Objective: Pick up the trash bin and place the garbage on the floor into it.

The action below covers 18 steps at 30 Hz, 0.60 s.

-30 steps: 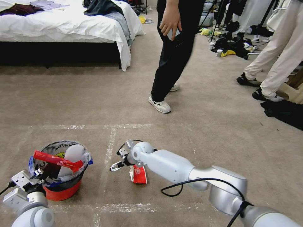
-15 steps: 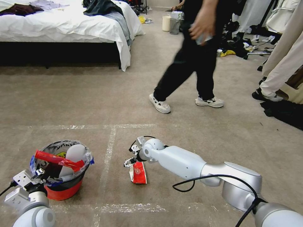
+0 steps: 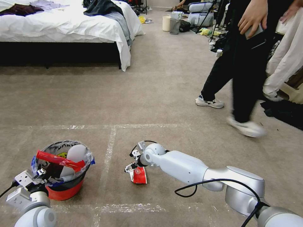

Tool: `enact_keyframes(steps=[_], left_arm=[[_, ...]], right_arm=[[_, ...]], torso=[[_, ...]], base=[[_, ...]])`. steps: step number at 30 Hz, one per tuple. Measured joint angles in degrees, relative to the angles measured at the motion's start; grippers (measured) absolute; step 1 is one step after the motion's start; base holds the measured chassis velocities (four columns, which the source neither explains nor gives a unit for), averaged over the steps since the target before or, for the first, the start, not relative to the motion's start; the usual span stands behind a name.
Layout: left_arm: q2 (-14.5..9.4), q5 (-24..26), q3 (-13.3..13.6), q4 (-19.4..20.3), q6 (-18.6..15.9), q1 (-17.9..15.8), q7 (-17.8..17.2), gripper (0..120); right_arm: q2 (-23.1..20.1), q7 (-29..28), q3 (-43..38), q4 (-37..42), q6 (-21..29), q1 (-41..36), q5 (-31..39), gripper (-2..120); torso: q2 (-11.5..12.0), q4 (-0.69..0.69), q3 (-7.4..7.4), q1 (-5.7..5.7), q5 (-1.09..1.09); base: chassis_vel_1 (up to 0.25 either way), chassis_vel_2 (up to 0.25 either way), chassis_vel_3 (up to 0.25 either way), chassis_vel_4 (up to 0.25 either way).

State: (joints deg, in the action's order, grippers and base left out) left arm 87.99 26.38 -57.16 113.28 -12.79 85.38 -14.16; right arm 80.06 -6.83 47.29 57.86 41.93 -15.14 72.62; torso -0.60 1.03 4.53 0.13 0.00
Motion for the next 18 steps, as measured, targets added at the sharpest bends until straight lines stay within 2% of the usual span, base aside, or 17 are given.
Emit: enact_keyframes(steps=[8, 18], left_arm=[[-0.1, 0.4, 1.0, -0.5, 0.1, -0.5, 0.2, 5], [-0.3, 1.7, 1.1, 0.0, 0.1, -0.7, 0.3, 5]], right_arm=[[-2.3, -0.4, 0.7, 2.0, 0.0, -1.2, -0.1, 100], [-2.0, -0.4, 0.5, 0.3, -0.6, -2.2, -1.2, 99]], torso=[[0.0, 0.01, 0.0, 0.0, 0.0], [0.0, 0.01, 0.0, 0.0, 0.0]], base=[[0.0, 0.0, 0.0, 0.0], [0.0, 0.0, 0.0, 0.0]])
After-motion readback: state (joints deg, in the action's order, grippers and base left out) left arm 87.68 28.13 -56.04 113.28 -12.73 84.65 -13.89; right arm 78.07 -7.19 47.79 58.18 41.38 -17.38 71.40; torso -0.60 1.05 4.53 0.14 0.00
